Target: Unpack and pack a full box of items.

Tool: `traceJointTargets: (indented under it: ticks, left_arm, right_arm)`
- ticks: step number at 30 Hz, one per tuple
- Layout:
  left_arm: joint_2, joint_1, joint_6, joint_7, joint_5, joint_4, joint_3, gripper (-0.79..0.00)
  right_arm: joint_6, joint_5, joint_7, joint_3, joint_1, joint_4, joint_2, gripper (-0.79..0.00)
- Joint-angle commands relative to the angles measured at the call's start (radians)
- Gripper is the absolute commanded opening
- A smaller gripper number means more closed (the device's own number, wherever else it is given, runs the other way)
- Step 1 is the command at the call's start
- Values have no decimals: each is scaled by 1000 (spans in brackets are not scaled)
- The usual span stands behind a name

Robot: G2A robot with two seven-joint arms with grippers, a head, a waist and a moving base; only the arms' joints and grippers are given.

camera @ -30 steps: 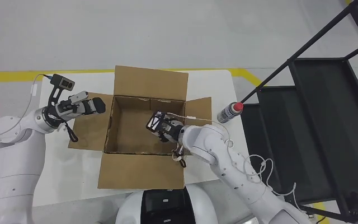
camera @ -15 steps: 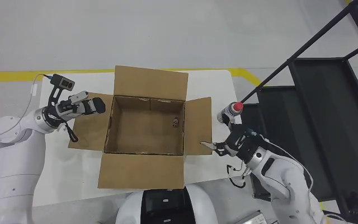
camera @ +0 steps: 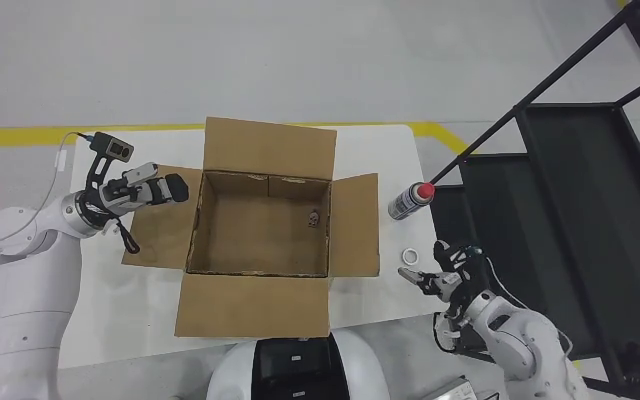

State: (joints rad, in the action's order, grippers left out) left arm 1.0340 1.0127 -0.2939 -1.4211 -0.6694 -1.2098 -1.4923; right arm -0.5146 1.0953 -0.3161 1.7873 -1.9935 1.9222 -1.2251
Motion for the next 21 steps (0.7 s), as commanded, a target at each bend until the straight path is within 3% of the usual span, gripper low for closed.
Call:
traceJointTargets:
  ticks: [1,2,6,12,17,21]
  left_arm:
    - [0,0,0,0,0,0,0,0]
    - [0,0,0,0,0,0,0,0]
    - [0,0,0,0,0,0,0,0]
    - [0,0,0,0,0,0,0,0]
    - [0,0,0,0,0,0,0,0]
    - [0,0,0,0,0,0,0,0]
  right_arm:
    - [38,-5,-45,-14,40,-40,0,-265]
    - [67,-14,-63,-20,60,-63,0,-397]
    - [138,-12,-133,-48,118,-123,0,-582]
    - [222,5,-202,-80,176,-201,0,-548]
    - [276,40,-244,-111,214,-250,0,-449]
    - [309,33,-255,-130,244,-289,-1,-468]
